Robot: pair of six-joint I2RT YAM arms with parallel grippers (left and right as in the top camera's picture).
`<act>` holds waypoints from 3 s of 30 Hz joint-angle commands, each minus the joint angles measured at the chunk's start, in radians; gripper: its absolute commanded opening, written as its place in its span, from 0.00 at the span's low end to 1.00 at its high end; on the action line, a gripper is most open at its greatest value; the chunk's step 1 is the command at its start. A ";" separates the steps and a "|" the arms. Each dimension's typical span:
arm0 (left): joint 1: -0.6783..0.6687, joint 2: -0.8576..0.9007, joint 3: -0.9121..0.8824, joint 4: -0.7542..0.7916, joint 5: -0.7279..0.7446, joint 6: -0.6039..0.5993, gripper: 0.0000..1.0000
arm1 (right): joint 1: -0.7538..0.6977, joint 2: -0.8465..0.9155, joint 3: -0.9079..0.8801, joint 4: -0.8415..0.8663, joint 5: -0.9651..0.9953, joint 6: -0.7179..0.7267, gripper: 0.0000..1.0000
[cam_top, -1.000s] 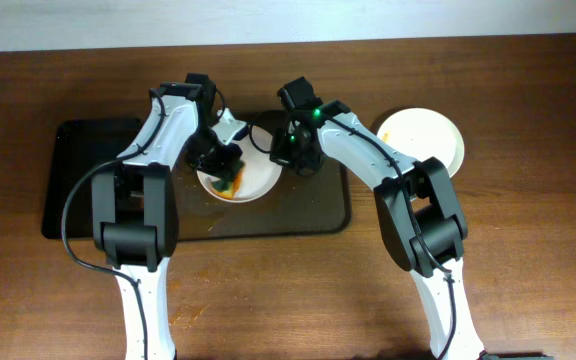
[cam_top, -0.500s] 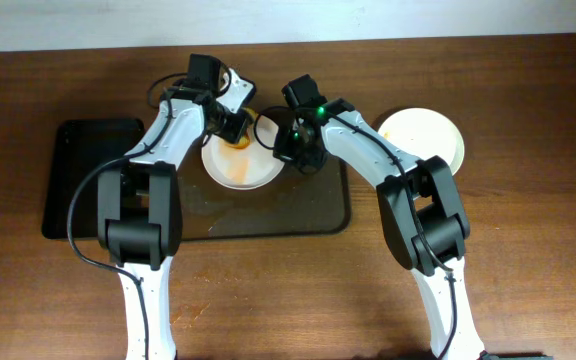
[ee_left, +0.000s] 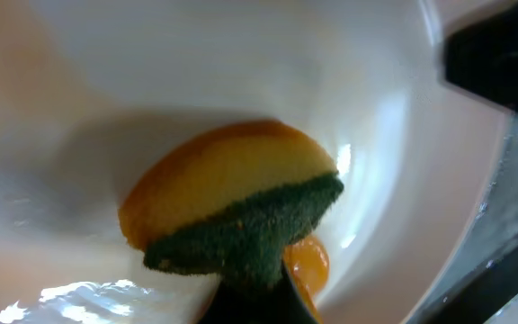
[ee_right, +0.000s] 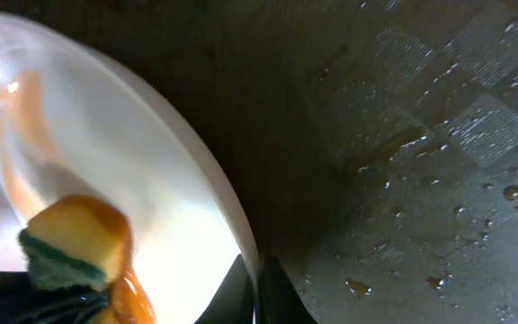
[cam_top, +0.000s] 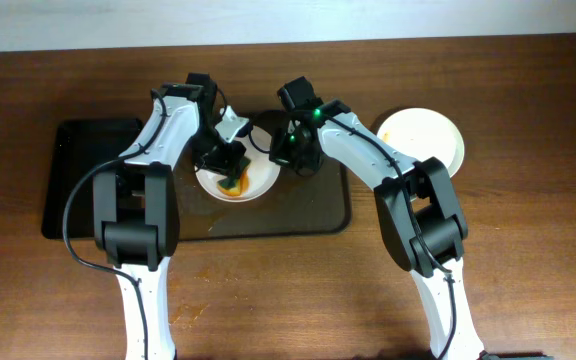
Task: Clean dirty plates on tray and stack at the side
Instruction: 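Scrub the sauce off the plate with the sponge, right gripper holding, then raise the sponge with left gripper and lift the plate with right gripper, then place the cleaned plate onto the plate stack with right gripper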
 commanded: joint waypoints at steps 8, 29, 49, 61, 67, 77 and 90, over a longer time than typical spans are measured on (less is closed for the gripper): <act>-0.011 0.029 -0.016 0.387 -0.072 0.057 0.01 | -0.003 0.018 -0.005 0.004 0.025 0.010 0.04; -0.066 0.156 -0.017 0.362 -0.430 -0.249 0.01 | -0.003 0.019 -0.005 0.030 0.032 0.010 0.10; 0.097 0.151 0.783 -0.241 -0.346 -0.256 0.01 | -0.005 -0.026 -0.003 -0.029 -0.041 -0.129 0.04; 0.142 0.174 0.750 -0.285 -0.320 -0.291 0.01 | 0.206 -0.392 -0.003 -0.288 0.988 -0.249 0.04; 0.142 0.174 0.749 -0.285 -0.320 -0.291 0.01 | 0.420 -0.395 -0.004 -0.343 1.540 -0.248 0.04; 0.142 0.174 0.749 -0.285 -0.320 -0.291 0.01 | 0.513 -0.395 -0.004 -0.343 1.860 -0.248 0.04; 0.143 0.174 0.749 -0.281 -0.321 -0.291 0.01 | 0.069 -0.429 -0.004 -0.404 0.811 -0.177 0.04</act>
